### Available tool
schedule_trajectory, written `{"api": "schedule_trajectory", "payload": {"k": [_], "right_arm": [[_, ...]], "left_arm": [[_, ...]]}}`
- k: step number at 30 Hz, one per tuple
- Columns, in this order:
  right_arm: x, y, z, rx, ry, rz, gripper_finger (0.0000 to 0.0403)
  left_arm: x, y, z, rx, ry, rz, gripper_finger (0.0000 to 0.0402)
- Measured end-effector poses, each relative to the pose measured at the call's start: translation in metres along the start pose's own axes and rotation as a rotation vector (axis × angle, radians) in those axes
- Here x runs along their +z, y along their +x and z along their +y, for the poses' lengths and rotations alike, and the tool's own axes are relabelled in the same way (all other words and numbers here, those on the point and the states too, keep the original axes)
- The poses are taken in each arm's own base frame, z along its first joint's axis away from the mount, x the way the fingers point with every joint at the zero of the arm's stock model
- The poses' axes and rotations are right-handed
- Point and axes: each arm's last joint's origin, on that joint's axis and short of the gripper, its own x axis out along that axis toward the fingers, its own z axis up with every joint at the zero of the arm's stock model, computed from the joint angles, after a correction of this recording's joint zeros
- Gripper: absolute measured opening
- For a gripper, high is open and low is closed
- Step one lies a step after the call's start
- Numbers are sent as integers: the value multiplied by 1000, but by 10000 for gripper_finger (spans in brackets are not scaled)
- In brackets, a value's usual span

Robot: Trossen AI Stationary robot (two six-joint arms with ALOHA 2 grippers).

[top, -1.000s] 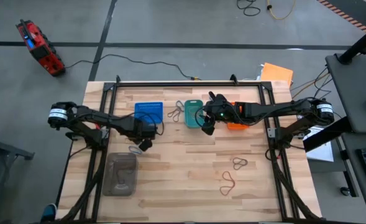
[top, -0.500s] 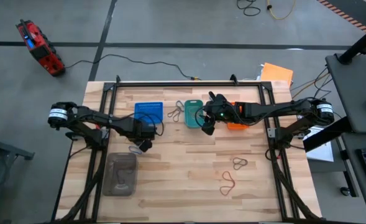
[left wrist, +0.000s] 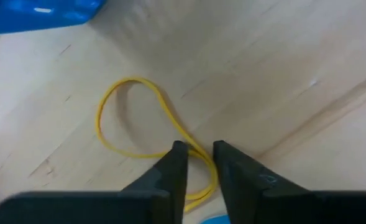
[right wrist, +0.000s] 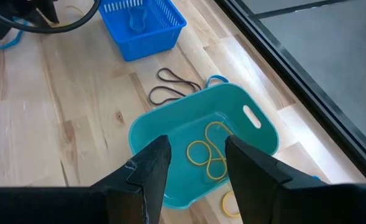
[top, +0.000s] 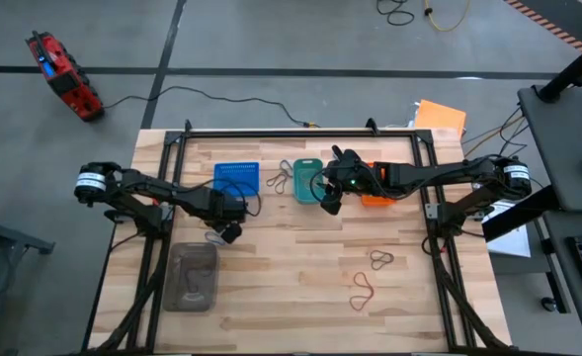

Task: Sort rubber bands into baskets
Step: Put the left yellow rubber band into the green bin

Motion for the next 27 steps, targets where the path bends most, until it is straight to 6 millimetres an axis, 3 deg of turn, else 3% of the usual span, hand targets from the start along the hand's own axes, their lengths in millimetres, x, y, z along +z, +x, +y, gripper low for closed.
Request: {"api": "schedule_trajectory", "payload": {"k": [5, 13, 27], "right_arm": [[0, 0, 0, 0, -1, 0, 151], [0, 0, 0, 0, -1, 0, 151], [-1, 0, 1, 22, -1, 9, 150]], "left_arm": [[1, 0, -2, -24, 34, -6, 6], [3, -2, -6, -40, 134, -26, 1], [10, -22, -21, -218, 302, -165, 0]]}}
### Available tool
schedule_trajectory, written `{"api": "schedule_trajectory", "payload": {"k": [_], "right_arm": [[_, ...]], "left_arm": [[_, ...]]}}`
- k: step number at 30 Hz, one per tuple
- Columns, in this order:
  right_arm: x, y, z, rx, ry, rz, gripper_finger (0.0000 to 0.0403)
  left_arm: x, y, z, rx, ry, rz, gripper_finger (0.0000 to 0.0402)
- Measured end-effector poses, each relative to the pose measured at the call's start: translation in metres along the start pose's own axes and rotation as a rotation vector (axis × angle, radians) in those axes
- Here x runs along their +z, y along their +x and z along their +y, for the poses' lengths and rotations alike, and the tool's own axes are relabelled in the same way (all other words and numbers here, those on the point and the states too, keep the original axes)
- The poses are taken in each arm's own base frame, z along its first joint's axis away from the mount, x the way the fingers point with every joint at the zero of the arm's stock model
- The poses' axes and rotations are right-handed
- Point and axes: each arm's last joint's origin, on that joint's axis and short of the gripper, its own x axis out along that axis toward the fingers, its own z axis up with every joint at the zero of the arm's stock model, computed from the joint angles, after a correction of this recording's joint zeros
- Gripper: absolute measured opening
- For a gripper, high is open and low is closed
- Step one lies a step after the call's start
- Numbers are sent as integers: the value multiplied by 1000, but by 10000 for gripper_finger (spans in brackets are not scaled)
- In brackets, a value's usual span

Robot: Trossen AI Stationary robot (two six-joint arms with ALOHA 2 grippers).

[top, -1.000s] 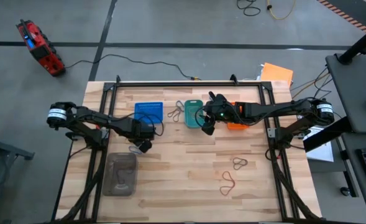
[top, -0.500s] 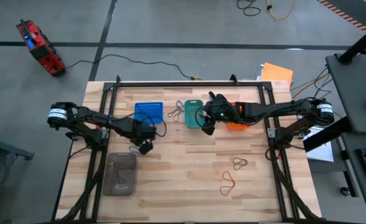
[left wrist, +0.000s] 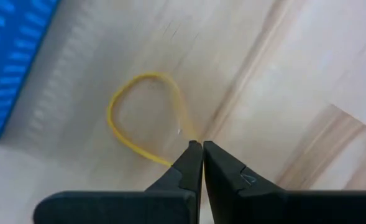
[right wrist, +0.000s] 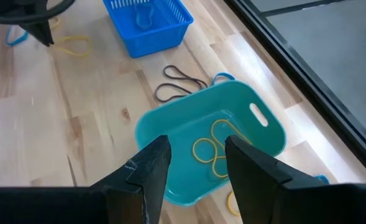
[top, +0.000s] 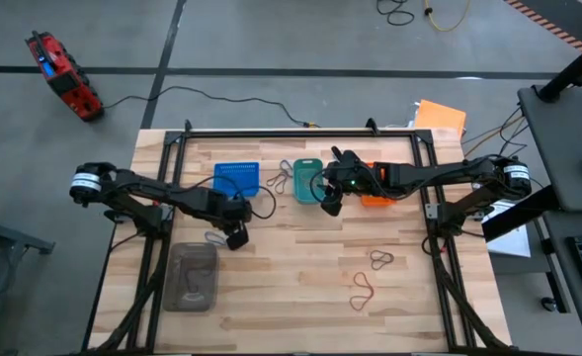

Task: Sort rubber bands into baskets
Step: Put the left yellow rubber band into the green bin

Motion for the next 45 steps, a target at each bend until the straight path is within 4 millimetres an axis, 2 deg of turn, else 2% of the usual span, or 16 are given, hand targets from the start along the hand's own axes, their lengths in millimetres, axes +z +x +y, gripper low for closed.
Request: {"api": "schedule_trajectory", "payload": {"k": [7, 10, 17, 21, 29, 34, 39, 45], "right_arm": [[1, 0, 0, 2, 2, -6, 151], [1, 0, 1, 27, 3, -3, 151], [0, -1, 5, 61, 3, 0, 151], [0, -1, 5, 61, 3, 0, 151], [0, -1, 5, 62, 5, -2, 151], [0, -1, 5, 62, 15, -2, 151], [0, -1, 5, 62, 16, -6, 150], [1, -1, 5, 62, 16, -8, 151]], "left_arm": [[9, -9, -4, -30, 174, -77, 0], [15, -17, -6, -35, 193, -97, 0], [9, -20, -2, 13, -13, 3, 1], [6, -19, -3, 15, -91, 8, 19], [0, -14, -2, 25, -134, 25, 91], [-4, -4, -1, 54, -150, 48, 128], [-6, 10, -2, 83, -144, 88, 148], [-5, 23, -4, 91, -123, 122, 148]]}}
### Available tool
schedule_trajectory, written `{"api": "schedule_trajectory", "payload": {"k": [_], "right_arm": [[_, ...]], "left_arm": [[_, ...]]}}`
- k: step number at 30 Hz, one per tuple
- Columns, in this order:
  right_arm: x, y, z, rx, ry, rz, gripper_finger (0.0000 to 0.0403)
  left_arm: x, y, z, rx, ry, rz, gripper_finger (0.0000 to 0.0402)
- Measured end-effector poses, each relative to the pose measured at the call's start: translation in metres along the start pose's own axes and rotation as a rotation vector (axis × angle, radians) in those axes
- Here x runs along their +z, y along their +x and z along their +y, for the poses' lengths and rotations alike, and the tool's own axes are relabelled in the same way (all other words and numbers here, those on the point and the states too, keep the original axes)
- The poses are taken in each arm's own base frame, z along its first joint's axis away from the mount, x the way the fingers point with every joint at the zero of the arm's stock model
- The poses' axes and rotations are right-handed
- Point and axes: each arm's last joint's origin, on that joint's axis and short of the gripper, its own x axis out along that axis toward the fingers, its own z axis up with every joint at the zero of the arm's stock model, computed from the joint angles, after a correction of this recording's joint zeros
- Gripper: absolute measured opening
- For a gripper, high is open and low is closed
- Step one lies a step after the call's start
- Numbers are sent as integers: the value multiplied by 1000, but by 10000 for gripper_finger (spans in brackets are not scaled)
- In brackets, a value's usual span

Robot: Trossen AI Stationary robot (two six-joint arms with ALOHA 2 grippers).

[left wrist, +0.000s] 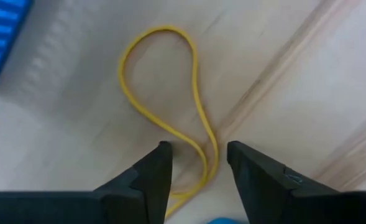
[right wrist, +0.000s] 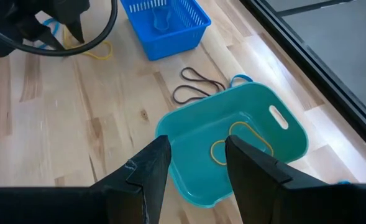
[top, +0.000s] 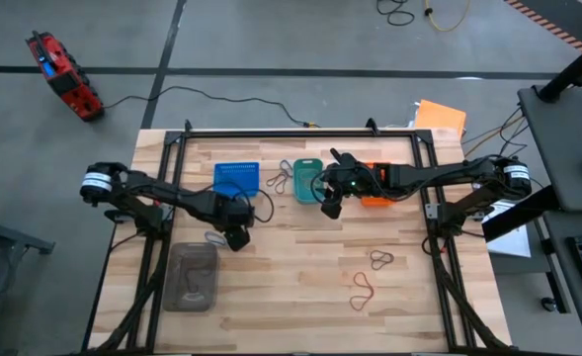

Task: Sort rubber bands into baskets
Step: Put the left yellow rubber band into the green bin

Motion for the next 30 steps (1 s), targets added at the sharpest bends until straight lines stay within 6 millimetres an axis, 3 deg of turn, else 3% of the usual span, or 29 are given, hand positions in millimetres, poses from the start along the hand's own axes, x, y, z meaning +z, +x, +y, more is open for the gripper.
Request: {"api": "schedule_trajectory", "payload": {"k": [4, 9, 11, 30], "right_arm": [[0, 0, 0, 0, 0, 0, 151], [0, 0, 0, 0, -1, 0, 151], [0, 0, 0, 0, -1, 0, 151], [0, 0, 1, 4, -16, 1, 151]], "left_arm": [[1, 4, -2, -5, 20, 11, 120], [1, 5, -4, -35, 49, 20, 28], [1, 5, -4, -44, 55, 19, 10], [2, -30, -11, -129, 387, -235, 0]]}}
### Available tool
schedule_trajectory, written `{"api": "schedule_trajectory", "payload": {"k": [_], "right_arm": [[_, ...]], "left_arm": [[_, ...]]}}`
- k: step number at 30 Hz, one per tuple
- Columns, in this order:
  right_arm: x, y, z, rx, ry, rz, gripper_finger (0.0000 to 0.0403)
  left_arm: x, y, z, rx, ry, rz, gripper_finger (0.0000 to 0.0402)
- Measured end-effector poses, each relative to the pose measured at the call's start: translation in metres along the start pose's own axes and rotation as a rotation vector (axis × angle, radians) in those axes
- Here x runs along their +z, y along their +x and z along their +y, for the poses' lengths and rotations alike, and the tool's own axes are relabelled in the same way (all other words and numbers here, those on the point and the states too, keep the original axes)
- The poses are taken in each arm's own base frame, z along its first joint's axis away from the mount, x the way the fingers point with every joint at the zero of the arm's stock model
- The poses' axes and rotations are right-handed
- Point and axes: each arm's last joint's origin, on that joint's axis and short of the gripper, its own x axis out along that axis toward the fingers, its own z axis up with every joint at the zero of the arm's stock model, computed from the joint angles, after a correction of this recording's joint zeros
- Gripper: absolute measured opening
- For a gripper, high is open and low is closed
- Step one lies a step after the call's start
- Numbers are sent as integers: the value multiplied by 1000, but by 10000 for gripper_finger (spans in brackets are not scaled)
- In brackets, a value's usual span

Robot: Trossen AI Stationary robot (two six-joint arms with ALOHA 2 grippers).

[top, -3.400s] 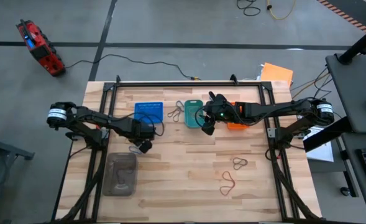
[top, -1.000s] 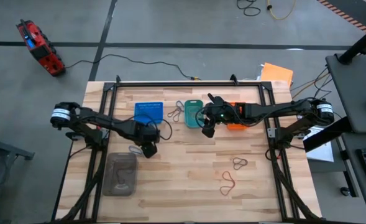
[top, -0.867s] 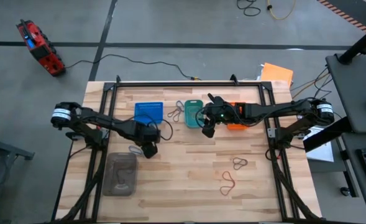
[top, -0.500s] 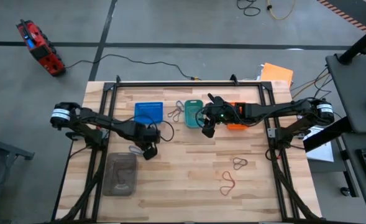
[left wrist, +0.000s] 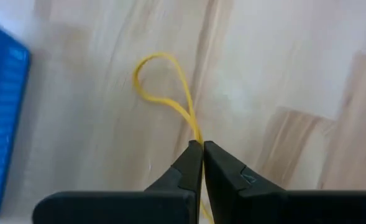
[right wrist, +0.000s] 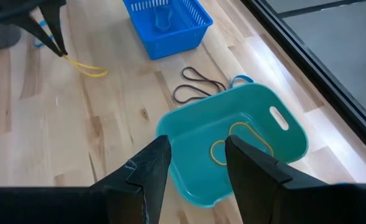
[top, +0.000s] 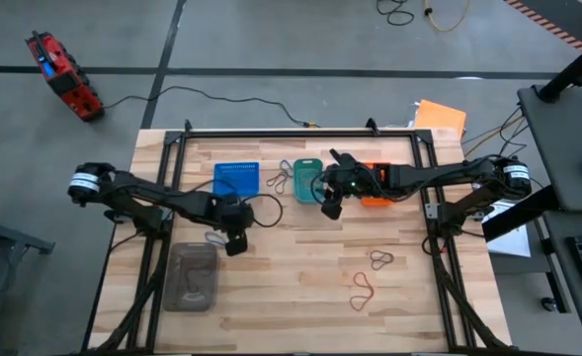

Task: Sort rubber bands into baskets
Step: Put the left yellow rubber band into the green bin

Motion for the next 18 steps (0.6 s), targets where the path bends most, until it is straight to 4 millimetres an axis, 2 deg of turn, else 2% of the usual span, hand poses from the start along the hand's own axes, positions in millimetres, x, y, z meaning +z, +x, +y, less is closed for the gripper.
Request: {"api": "schedule_trajectory", "payload": {"k": [10, 18], "right_arm": [[-1, -2, 10, 28, -21, -7, 150], [1, 2, 26, 70, -83, -64, 150]], "left_arm": [[11, -17, -1, -28, 83, -163, 0], [25, -35, -3, -61, 161, -365, 0]]}}
